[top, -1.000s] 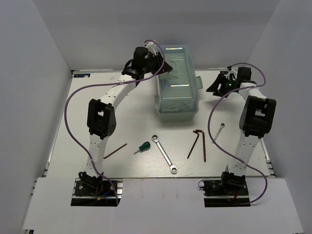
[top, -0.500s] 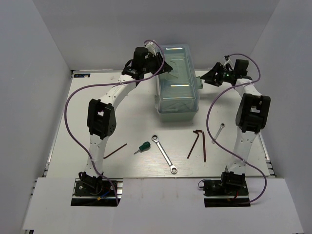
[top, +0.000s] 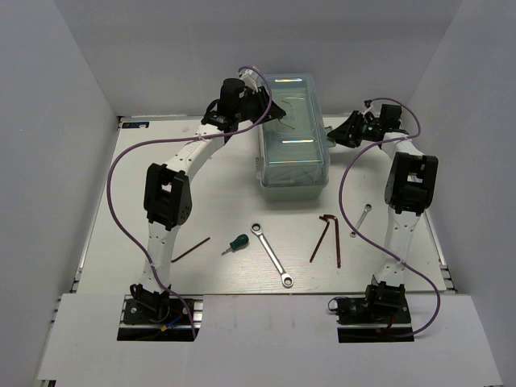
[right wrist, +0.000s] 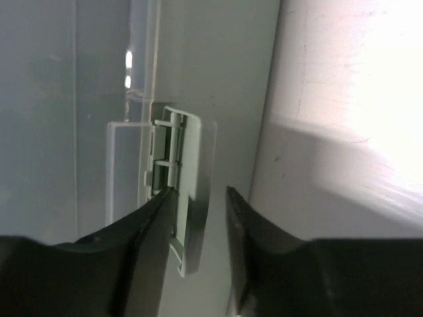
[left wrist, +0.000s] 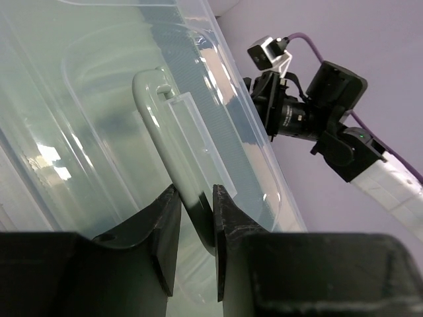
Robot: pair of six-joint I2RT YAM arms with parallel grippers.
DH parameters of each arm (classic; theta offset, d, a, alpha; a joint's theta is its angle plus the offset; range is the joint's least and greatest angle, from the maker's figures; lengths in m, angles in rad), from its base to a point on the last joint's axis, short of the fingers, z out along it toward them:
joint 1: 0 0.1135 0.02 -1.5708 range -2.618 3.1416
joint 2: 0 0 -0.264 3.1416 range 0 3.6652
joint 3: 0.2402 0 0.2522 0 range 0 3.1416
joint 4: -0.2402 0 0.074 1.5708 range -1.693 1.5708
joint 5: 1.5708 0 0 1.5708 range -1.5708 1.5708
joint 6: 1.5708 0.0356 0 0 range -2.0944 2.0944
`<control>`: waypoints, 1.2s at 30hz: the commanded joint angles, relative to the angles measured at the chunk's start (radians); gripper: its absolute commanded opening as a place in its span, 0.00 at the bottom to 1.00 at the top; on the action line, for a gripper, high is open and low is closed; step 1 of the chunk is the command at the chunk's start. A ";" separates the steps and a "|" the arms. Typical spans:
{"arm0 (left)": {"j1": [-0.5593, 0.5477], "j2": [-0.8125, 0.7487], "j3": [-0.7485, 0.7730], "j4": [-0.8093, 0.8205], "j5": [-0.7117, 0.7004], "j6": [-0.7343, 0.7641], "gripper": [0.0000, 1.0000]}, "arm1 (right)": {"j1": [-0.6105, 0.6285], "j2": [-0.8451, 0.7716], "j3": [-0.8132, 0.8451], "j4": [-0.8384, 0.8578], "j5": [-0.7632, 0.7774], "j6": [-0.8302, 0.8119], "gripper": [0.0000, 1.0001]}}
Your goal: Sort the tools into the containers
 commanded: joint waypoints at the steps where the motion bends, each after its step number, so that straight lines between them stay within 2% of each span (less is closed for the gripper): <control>1: -0.009 -0.040 -0.034 -0.009 0.033 0.044 0.00 | 0.015 0.020 0.040 0.046 -0.044 0.050 0.41; 2: -0.009 -0.040 -0.034 -0.009 0.033 0.044 0.00 | 0.016 0.022 0.041 0.045 -0.042 0.048 0.34; 3: -0.009 -0.051 -0.034 -0.009 0.033 0.044 0.00 | 0.016 0.020 0.035 0.045 -0.033 0.056 0.17; 4: -0.009 -0.051 -0.034 -0.009 0.033 0.044 0.00 | 0.015 0.020 0.027 0.060 -0.033 0.062 0.05; 5: -0.009 -0.062 -0.024 -0.009 0.033 0.044 0.00 | 0.015 0.019 0.026 0.062 -0.032 0.068 0.00; 12: 0.021 -0.128 0.030 -0.043 -0.007 0.033 0.00 | 0.004 -0.043 -0.019 0.030 0.063 0.014 0.00; 21: 0.101 -0.336 0.009 -0.098 -0.133 0.081 0.00 | -0.002 -0.058 -0.009 -0.038 0.128 -0.032 0.00; 27: 0.158 -0.399 -0.002 -0.225 -0.215 0.143 0.00 | -0.007 -0.064 -0.014 -0.061 0.160 -0.048 0.00; 29: 0.181 -0.428 -0.039 -0.272 -0.281 0.174 0.00 | -0.008 -0.070 -0.020 -0.063 0.165 -0.050 0.00; 33: 0.205 -0.520 -0.235 -0.289 -0.372 0.234 0.00 | -0.014 -0.078 -0.028 -0.072 0.174 -0.058 0.00; 36: 0.230 -0.557 -0.312 -0.322 -0.439 0.255 0.00 | -0.017 -0.084 -0.037 -0.073 0.177 -0.061 0.00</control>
